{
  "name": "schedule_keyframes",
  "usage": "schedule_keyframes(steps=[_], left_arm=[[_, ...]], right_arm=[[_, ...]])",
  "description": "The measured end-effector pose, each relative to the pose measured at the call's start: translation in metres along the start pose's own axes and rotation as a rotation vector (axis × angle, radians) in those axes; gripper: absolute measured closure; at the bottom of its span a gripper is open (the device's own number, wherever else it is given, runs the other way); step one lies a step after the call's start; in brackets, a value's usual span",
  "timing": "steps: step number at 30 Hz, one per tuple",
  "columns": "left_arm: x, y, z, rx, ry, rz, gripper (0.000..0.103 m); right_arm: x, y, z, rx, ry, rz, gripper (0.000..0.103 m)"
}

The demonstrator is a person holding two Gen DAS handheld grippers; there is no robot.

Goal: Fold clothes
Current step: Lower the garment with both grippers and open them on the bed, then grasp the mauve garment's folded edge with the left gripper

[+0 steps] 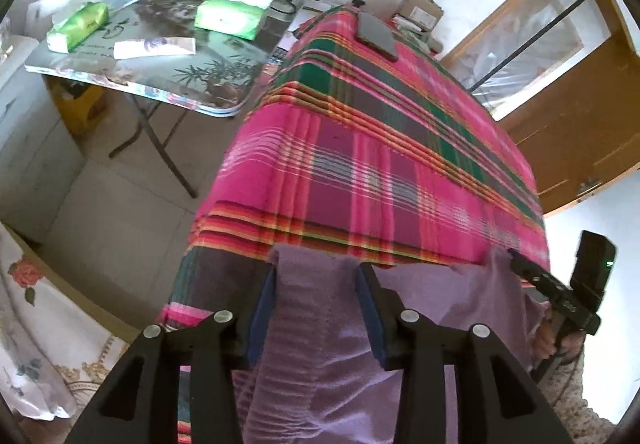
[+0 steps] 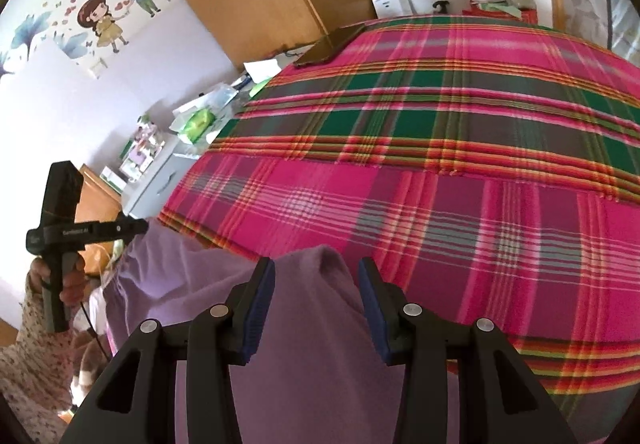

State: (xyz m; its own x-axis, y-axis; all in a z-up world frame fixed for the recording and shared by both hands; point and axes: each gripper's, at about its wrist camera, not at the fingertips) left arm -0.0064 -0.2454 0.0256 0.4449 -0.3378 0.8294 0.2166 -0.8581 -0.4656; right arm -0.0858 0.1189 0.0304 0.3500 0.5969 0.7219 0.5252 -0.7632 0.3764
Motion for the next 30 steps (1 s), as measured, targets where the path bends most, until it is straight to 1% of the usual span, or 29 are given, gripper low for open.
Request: schedule_keyframes(steps=[1,2,3,5,7,16,20,23,25,26,27,30], left_arm=[[0.002,-0.001,0.002,-0.003,-0.003,0.001,0.066],[0.004,-0.002,0.003,-0.006,-0.006,0.000,0.070],[0.005,-0.003,0.005,-0.009,-0.009,0.000,0.071],[0.011,-0.003,0.009,0.001,-0.021,0.027,0.072],[0.019,-0.004,0.015,0.005,-0.038,0.054,0.072],[0.037,0.002,0.039,0.051,-0.092,0.137,0.072],[0.038,0.008,0.042,0.084,-0.122,0.140,0.072],[0.042,0.009,0.040,0.095,-0.171,0.098,0.073],[0.046,0.005,0.039,0.079,-0.219,0.058,0.073],[0.045,0.002,0.039,0.059,-0.211,0.077,0.073],[0.042,0.000,0.038,0.051,-0.183,0.111,0.073],[0.034,-0.003,0.042,0.032,-0.140,0.109,0.073]], right_arm=[[-0.002,0.000,-0.001,-0.004,0.004,-0.005,0.058],[-0.004,0.000,-0.001,-0.009,0.008,-0.010,0.058],[-0.005,-0.001,-0.001,-0.013,0.010,-0.011,0.059],[-0.006,0.000,0.000,-0.016,0.012,-0.018,0.062],[-0.007,0.001,0.002,-0.017,0.013,-0.020,0.065],[-0.008,0.003,0.008,-0.024,0.016,-0.012,0.066],[-0.008,0.005,0.010,-0.020,0.015,-0.003,0.066],[-0.008,0.005,0.011,-0.022,0.013,0.002,0.066],[-0.008,0.006,0.011,-0.024,0.012,0.005,0.066],[-0.008,0.006,0.012,-0.025,0.011,0.005,0.066],[-0.009,0.006,0.012,-0.026,0.011,0.006,0.066],[-0.009,0.007,0.013,-0.026,0.010,0.007,0.066]])
Point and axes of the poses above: each gripper's, at about its wrist camera, not at the fingertips, and x roughly against the way its jaws point, y to its left, z to its underside, and after that the axes turned 4 degrees about x, right-handed
